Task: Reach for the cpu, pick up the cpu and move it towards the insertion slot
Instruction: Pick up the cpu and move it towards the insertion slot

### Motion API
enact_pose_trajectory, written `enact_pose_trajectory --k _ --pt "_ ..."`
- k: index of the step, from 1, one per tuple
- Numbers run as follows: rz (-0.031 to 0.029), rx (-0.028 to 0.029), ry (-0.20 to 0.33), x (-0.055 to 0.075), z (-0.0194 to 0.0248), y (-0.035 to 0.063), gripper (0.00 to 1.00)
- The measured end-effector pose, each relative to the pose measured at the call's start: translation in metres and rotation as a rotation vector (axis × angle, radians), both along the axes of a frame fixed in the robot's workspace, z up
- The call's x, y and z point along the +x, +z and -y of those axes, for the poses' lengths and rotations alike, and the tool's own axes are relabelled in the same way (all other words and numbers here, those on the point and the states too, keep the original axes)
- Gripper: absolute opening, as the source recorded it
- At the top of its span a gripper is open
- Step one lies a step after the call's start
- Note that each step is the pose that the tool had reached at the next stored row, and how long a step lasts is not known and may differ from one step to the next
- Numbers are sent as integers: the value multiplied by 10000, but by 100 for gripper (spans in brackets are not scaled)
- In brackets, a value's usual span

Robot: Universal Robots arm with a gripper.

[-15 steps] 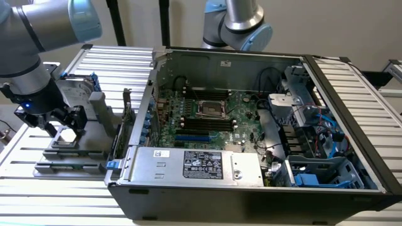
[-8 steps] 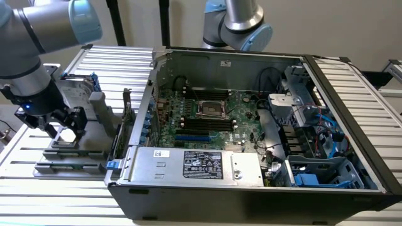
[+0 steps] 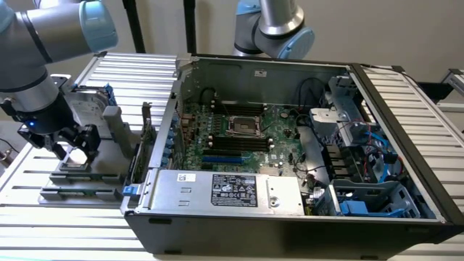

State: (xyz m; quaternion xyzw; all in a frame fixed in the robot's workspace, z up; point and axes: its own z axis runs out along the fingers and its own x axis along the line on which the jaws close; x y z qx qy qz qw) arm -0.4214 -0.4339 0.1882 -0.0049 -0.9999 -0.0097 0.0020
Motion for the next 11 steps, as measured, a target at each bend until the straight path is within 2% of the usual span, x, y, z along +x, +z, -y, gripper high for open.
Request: enact_pose_trajectory --k 8,10,11 --pt "-1 0 -98 -5 -5 -10 71" --pt "-1 -1 -100 -5 -5 -12 69" --pt "-3 -1 -100 -6 -6 -13 63"
